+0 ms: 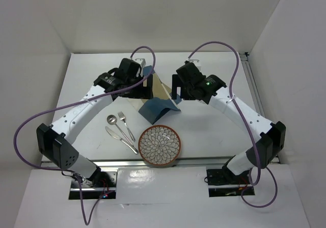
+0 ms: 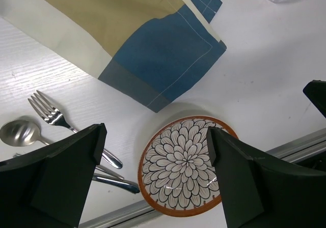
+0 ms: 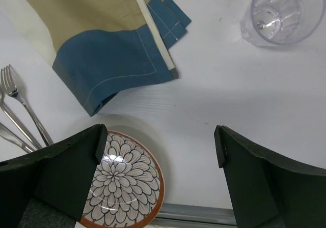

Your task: Set the dinner table for one person

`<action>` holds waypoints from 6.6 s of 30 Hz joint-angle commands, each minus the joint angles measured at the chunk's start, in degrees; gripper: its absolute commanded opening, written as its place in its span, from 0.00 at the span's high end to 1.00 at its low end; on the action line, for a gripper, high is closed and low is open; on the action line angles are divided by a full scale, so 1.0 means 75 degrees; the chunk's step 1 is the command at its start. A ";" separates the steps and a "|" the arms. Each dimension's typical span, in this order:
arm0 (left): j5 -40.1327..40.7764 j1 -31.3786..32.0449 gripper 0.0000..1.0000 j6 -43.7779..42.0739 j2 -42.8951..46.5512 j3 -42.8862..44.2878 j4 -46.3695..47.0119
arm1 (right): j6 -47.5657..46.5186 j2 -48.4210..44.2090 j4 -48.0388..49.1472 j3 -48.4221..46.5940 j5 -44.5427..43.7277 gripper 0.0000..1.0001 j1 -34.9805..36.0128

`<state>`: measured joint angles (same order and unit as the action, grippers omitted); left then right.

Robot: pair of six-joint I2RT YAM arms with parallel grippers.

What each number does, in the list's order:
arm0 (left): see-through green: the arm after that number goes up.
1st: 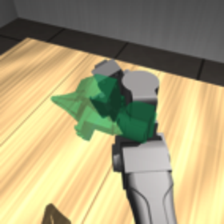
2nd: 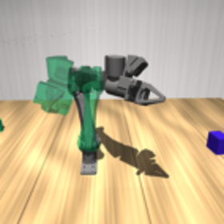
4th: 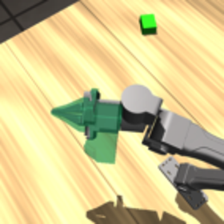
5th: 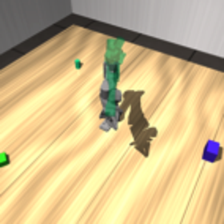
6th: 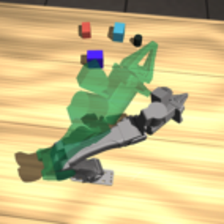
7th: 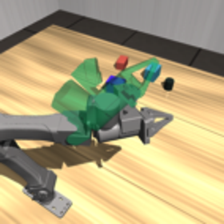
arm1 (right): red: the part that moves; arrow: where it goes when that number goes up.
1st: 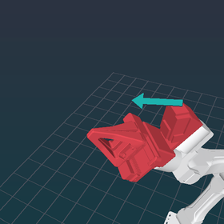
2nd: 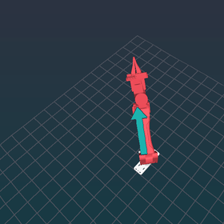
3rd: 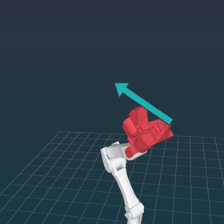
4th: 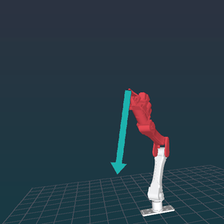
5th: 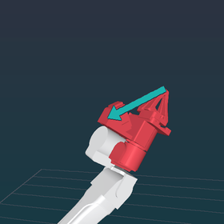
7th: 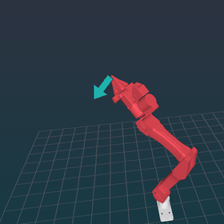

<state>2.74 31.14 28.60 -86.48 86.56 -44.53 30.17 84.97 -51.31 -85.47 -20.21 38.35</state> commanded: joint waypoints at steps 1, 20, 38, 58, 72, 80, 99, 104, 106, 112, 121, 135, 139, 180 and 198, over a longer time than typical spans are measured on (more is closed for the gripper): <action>-0.0049 -0.0026 0.00 -0.0088 0.0280 -0.0162 0.0254 | 0.0382 -0.0009 -0.0155 0.0088 -0.0259 0.00 -0.0062; 0.0253 0.0851 0.00 -0.0977 -0.0410 -0.0375 0.0103 | -0.0109 -0.1884 0.0163 0.1470 0.1146 0.00 -0.2755; 0.2538 0.2060 0.00 -0.1669 -0.2835 0.0797 0.0325 | -0.0367 -0.1802 0.0548 0.1740 0.2308 0.00 -0.4551; 0.3642 0.1054 1.00 -0.1155 -0.3787 0.3444 -0.0834 | -0.1222 -0.1510 0.0899 0.1882 0.4017 0.00 -0.4540; 0.0573 -0.2252 1.00 0.2313 0.1169 -0.1203 0.0946 | -0.1995 0.2808 0.1078 -0.1878 0.3210 0.00 -0.1095; 0.0548 -0.2675 1.00 0.3323 0.2284 -0.2647 0.1496 | -0.2290 0.5311 -0.0286 -0.3923 0.3828 0.00 -0.0531; 0.0548 -0.2968 1.00 0.3534 0.2425 -0.2858 0.1485 | -0.1586 0.5393 0.0876 -0.1589 0.3949 0.09 0.0442; 0.0548 -0.2968 1.00 0.3465 0.2425 -0.2858 0.1485 | -0.1433 0.5569 0.1017 -0.1588 0.3749 0.44 0.0442; 0.0548 -0.3037 1.00 0.3464 0.2355 -0.2788 0.1485 | -0.1433 0.5651 0.1099 -0.1681 0.3749 0.56 0.0442; 0.0162 -0.3226 1.00 0.3383 0.2202 -0.2625 0.1625 | -0.1340 0.5921 0.0865 -0.2290 0.3435 1.00 0.0442; -0.1278 -0.3706 1.00 0.2796 0.1290 -0.1244 0.2387 | -0.0661 0.4528 0.0572 -0.3672 0.2368 1.00 -0.0295; -0.2862 -0.3976 1.00 0.3967 0.1427 -0.1339 0.5312 | -0.0415 0.1622 0.0525 -0.3025 0.1722 1.00 -0.1082; -0.2709 -0.4046 1.00 0.4236 0.2365 -0.3136 0.5435 | -0.0122 0.0755 0.1040 -0.1076 0.1722 1.00 -0.1082; -0.3871 -0.4433 0.03 0.2645 0.1183 -0.4969 0.4018 | 0.0325 0.0847 0.2646 0.1892 0.1581 1.00 -0.1633; -0.0893 -0.4433 0.60 0.1648 0.0633 -0.1922 0.0912 | -0.1021 0.3070 0.1979 -0.1140 0.1814 0.55 -0.0543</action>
<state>-7.27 -1.93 42.15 -79.24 69.58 -33.19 26.30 100.71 -35.86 -89.38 -8.69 32.14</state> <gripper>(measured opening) 0.419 0.457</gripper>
